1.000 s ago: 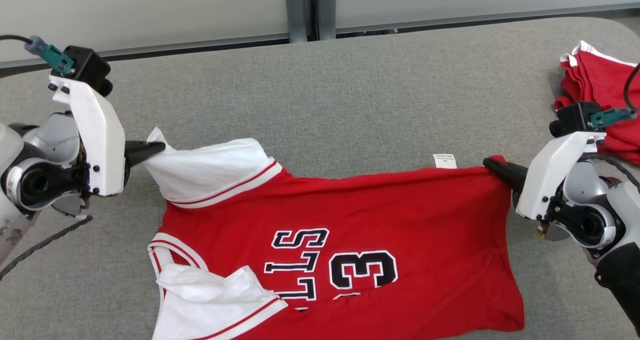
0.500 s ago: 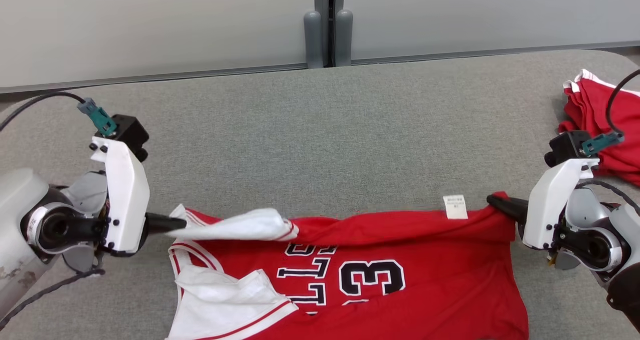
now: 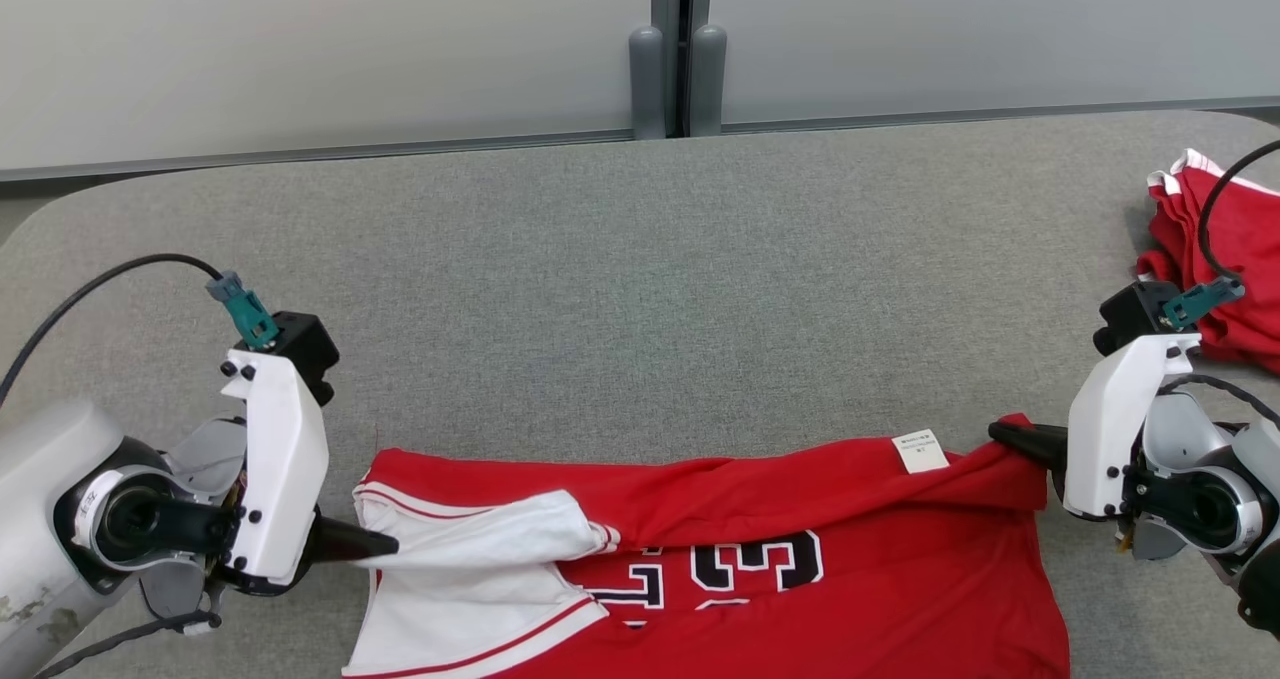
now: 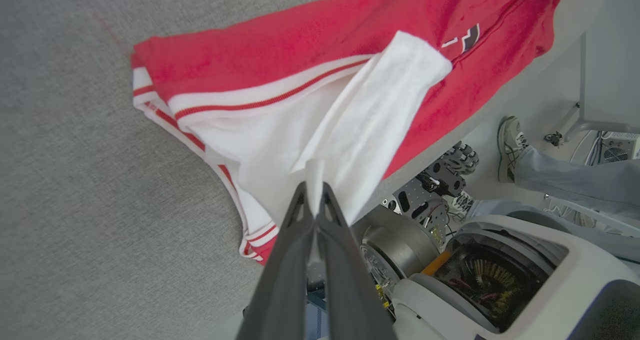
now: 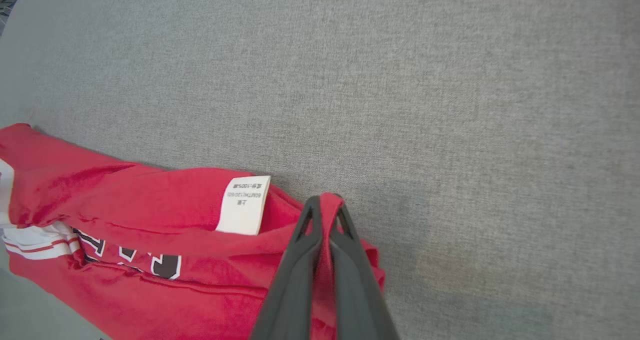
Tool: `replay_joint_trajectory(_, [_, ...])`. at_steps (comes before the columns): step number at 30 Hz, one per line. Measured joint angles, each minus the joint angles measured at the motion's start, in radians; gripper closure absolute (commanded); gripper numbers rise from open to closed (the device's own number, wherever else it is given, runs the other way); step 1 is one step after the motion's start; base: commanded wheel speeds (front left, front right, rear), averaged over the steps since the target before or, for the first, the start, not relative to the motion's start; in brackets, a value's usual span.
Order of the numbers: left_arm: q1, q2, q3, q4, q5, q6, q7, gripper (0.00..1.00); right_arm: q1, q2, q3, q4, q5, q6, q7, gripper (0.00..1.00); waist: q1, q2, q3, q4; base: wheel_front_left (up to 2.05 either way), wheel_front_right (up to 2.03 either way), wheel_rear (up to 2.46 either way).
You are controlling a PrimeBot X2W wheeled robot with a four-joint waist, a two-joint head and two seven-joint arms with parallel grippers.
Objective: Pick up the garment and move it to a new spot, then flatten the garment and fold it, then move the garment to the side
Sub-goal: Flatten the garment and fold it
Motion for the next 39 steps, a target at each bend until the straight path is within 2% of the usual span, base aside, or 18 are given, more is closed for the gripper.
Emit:
replay_joint_trajectory(5, [0.011, 0.002, -0.008, -0.019, 0.002, 0.015, 0.014, 1.00, -0.012, -0.006, 0.036, 0.007, 0.014, 0.000, 0.011, 1.00, 0.0000, 0.0000, 0.012, 0.003, 0.00, 0.00, 0.00])
replay_joint_trajectory(14, [0.055, -0.015, -0.023, -0.015, -0.004, 0.014, 0.030, 1.00, -0.032, -0.015, 0.104, 0.036, 0.029, 0.000, 0.030, 1.00, 0.0000, 0.0000, 0.016, -0.004, 0.00, 0.00, 0.00])
replay_joint_trajectory(15, [0.061, -0.017, -0.024, -0.012, -0.004, 0.015, 0.031, 1.00, -0.033, -0.015, 0.109, 0.038, 0.033, 0.000, 0.034, 0.73, 0.0000, 0.0000, 0.016, -0.005, 0.00, 0.00, 0.00])
replay_joint_trajectory(16, [0.067, -0.019, -0.026, -0.008, -0.003, 0.015, 0.034, 1.00, -0.035, -0.015, 0.116, 0.041, 0.034, 0.000, 0.036, 0.56, 0.0000, 0.0000, 0.015, -0.007, 0.00, 0.00, 0.00])
replay_joint_trajectory(17, [0.071, -0.021, -0.028, -0.004, 0.001, 0.015, 0.035, 1.00, -0.037, -0.015, 0.123, 0.045, 0.035, 0.000, 0.040, 0.34, 0.0000, 0.0000, 0.014, -0.008, 0.00, 0.00, 0.00])
replay_joint_trajectory(18, [0.075, -0.023, -0.029, -0.001, 0.007, 0.015, 0.036, 0.71, -0.039, -0.014, 0.128, 0.049, 0.041, 0.000, 0.042, 0.02, 0.0000, 0.0000, 0.015, -0.009, 0.00, 0.00, 0.00])
replay_joint_trajectory(19, [0.077, -0.026, -0.030, 0.000, 0.018, 0.014, 0.036, 0.00, -0.041, -0.013, 0.131, 0.055, 0.044, 0.000, 0.042, 0.00, 0.0000, 0.0000, 0.015, -0.010, 0.00, 0.00, 0.00])
replay_joint_trajectory(27, [0.089, -0.046, -0.032, 0.030, 0.038, 0.001, 0.030, 0.00, -0.053, -0.006, 0.145, 0.071, 0.076, 0.000, 0.021, 0.00, 0.0000, 0.0000, -0.002, -0.013, 0.00, 0.00, 0.00])
replay_joint_trajectory(31, [0.078, -0.047, -0.009, 0.034, 0.046, -0.011, -0.002, 0.00, -0.069, -0.030, 0.125, 0.048, 0.093, 0.000, -0.025, 0.00, 0.0000, 0.0000, -0.027, -0.010, 0.00, 0.00, 0.00])
replay_joint_trajectory(35, [0.048, -0.040, 0.038, 0.029, 0.095, -0.030, -0.102, 0.00, -0.070, -0.065, 0.092, -0.001, 0.116, 0.000, -0.105, 0.00, 0.0000, 0.0000, -0.056, -0.006, 0.00, 0.00, 0.00])
replay_joint_trajectory(39, [0.029, -0.032, 0.083, 0.044, 0.208, -0.031, -0.280, 0.00, -0.054, -0.089, 0.026, -0.029, 0.128, 0.000, -0.259, 0.00, 0.0000, 0.0000, -0.081, 0.000, 0.00, 0.00, 0.00])
